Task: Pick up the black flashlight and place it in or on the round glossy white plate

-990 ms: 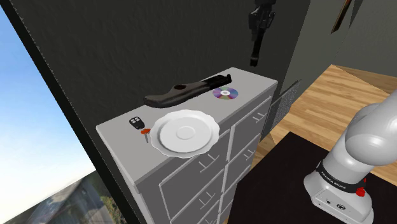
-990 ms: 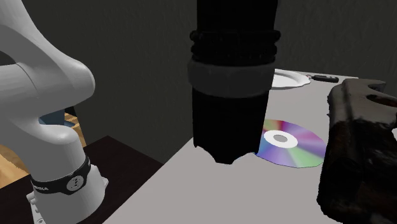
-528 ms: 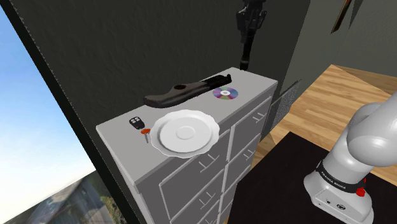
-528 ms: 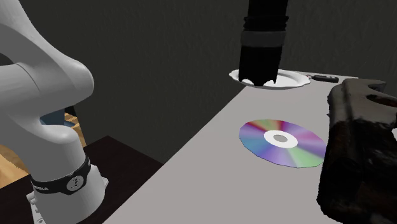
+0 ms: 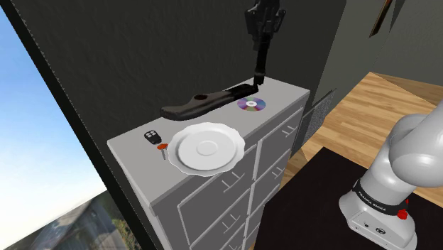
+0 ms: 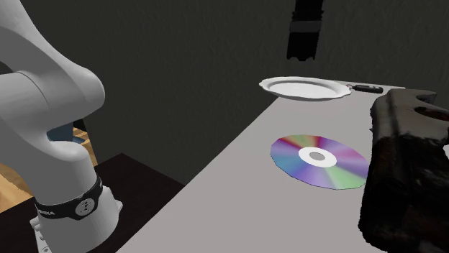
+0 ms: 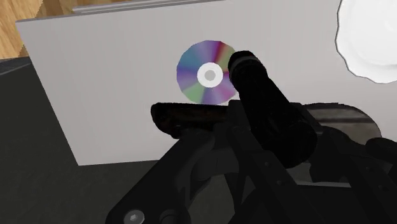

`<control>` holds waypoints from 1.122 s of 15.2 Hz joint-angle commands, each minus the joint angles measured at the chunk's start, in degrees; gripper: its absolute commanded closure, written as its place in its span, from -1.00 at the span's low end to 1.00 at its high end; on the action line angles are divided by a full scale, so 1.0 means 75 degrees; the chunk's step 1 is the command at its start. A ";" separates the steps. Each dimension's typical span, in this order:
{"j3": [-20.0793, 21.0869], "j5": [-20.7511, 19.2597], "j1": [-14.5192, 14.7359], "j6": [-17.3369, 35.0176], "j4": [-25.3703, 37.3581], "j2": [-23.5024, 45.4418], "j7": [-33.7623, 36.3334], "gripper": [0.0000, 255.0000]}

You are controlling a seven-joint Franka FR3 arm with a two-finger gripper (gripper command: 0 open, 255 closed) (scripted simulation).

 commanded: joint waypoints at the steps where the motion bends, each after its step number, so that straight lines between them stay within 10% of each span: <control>1: 0.0262 0.0039 0.0132 -0.0026 0.0205 0.0160 0.0412 1.00; 17: 0.2358 -0.0723 0.1633 -0.0775 0.3574 0.2815 0.3885 1.00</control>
